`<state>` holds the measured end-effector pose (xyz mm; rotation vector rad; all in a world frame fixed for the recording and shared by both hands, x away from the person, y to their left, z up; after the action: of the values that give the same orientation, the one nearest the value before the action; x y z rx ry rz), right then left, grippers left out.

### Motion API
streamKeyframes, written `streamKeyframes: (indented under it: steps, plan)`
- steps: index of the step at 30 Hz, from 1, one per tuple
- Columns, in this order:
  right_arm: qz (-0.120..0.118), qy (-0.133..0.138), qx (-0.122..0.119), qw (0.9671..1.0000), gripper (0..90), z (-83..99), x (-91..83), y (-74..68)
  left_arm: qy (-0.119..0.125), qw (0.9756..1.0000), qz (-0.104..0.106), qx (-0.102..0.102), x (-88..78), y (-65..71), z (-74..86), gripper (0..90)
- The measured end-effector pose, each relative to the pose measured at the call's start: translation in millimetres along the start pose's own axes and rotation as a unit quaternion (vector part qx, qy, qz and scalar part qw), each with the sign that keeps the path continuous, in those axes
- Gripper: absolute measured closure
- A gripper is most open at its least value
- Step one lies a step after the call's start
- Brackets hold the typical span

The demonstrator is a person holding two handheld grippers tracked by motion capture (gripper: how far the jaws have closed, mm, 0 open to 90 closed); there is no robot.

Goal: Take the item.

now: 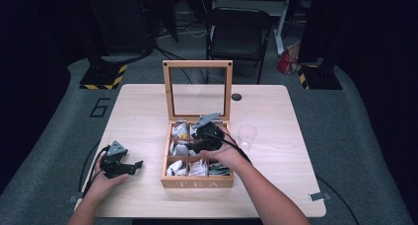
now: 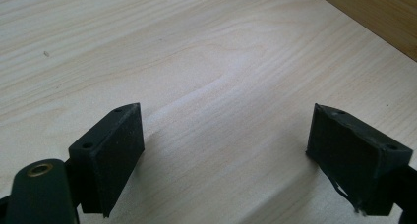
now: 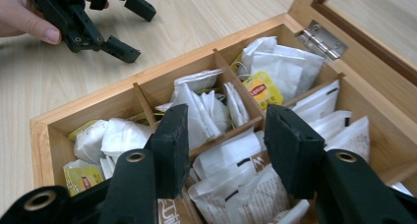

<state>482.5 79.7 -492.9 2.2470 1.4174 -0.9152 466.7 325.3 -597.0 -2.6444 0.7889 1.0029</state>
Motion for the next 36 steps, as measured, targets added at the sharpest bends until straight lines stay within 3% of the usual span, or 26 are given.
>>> streamKeyframes:
  steps: [8, 27, 36]
  plan:
    - [-0.02, 0.001, 0.001, 0.9998, 58.8, -3.3, 8.6, -8.1, 0.0, 1.0, 0.0, 0.001, 0.0, -0.1, 0.0, 13.6]
    - [-0.03, -0.006, 0.003, 0.9995, 62.2, -3.7, 20.8, -11.2, 0.0, 1.0, 0.001, 0.001, 0.0, -0.1, 0.0, 13.6]
    - [-0.038, -0.009, -0.008, 0.9992, 74.0, -4.4, 25.0, -15.4, 0.0, 1.0, 0.001, 0.0, 0.0, 0.1, 0.0, 13.6]
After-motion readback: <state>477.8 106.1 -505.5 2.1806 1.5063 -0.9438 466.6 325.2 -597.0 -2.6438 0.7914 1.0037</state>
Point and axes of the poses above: each handheld gripper's, and its own axes: x roughly forward along the jaws, z roughly out of its underside, y roughly to its right, the point moved 10 cm from there along x, roughly forward along the jaws
